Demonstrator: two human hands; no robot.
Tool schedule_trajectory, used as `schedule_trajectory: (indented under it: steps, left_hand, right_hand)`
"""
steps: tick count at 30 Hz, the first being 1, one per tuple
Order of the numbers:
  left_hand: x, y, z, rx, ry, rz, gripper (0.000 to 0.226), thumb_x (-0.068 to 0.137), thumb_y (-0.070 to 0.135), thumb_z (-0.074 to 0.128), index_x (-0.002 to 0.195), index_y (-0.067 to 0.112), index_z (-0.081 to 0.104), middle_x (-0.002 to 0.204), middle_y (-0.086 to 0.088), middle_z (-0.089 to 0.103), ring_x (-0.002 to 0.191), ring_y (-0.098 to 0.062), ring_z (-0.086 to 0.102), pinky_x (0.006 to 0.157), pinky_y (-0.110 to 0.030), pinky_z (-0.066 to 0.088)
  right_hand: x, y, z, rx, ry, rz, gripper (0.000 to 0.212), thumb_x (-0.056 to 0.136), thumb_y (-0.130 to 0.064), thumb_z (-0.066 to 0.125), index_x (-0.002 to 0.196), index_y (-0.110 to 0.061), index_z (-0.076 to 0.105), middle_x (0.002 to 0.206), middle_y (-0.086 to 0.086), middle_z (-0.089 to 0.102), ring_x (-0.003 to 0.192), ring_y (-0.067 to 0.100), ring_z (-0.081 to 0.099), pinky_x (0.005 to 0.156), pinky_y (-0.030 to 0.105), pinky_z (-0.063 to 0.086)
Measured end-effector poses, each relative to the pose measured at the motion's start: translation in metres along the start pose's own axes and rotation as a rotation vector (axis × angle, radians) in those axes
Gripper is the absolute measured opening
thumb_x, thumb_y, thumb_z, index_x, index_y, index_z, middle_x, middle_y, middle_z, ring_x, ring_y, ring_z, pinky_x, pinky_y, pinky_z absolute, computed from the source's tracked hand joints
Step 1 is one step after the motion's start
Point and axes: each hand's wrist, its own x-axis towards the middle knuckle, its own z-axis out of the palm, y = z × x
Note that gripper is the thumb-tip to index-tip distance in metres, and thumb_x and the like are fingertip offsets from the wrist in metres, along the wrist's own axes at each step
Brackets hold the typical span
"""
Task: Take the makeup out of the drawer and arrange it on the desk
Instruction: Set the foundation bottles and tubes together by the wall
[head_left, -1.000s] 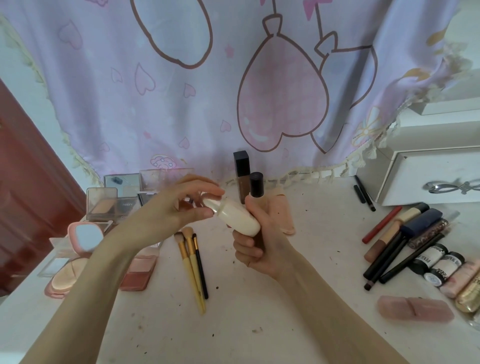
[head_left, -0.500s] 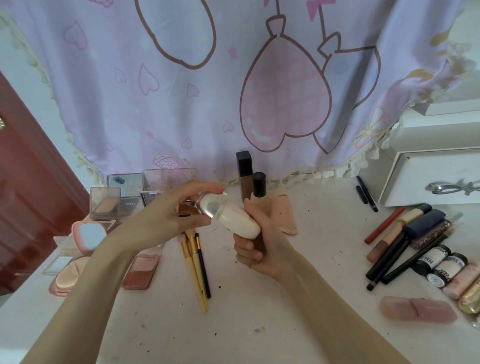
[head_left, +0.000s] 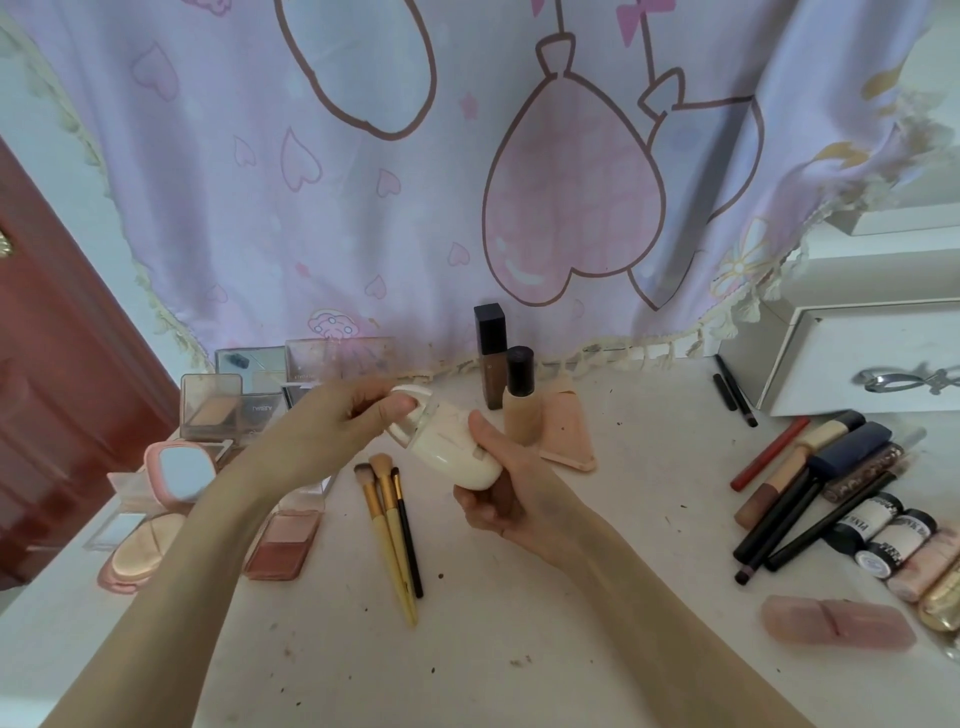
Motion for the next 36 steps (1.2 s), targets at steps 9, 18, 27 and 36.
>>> schedule_trajectory:
  steps: [9,18,27,36]
  left_hand:
    - [0.006,-0.004,0.001,-0.092,0.038,-0.141,0.037,0.09,0.042,0.043,0.064,0.021,0.061,0.038,0.016,0.046,0.035,0.003,0.041,0.04,-0.005,0.029]
    - [0.023,-0.003,-0.033,0.06,0.408,-0.34,0.057,0.093,0.045,0.044,0.047,0.013,0.053,0.034,0.007,0.049,0.046,-0.014,0.044,0.049,-0.025,0.03]
    - [0.046,-0.005,0.003,0.374,0.162,-0.44,0.044,0.098,0.031,0.041,0.085,-0.004,0.063,0.082,-0.021,0.061,0.084,-0.031,0.059,0.069,-0.033,0.04]
    - [0.073,-0.025,0.03,0.496,-0.04,-0.499,0.026,0.096,0.017,0.04,0.095,-0.001,0.059,0.092,-0.016,0.065,0.093,-0.03,0.064,0.082,-0.033,0.05]
  right_hand:
    - [0.009,0.01,0.003,-0.161,0.12,-0.11,0.029,0.084,-0.043,0.059,0.091,-0.015,0.062,0.074,0.003,0.047,0.053,0.006,0.036,0.045,0.02,0.027]
    - [0.017,0.016,0.006,-0.635,0.357,-0.352,0.015,0.086,-0.034,0.063,0.093,-0.037,0.05,0.088,-0.011,0.057,0.067,0.003,0.055,0.055,0.01,0.045]
    - [0.066,0.012,0.024,-0.715,0.672,-0.231,0.032,0.091,-0.036,0.054,0.111,-0.015,0.042,0.093,0.002,0.06,0.078,0.017,0.061,0.069,0.036,0.056]
    - [0.102,0.02,0.024,-0.913,0.864,-0.294,0.028,0.096,-0.027,0.046,0.118,-0.011,0.036,0.11,0.013,0.056,0.097,0.023,0.051,0.07,0.028,0.043]
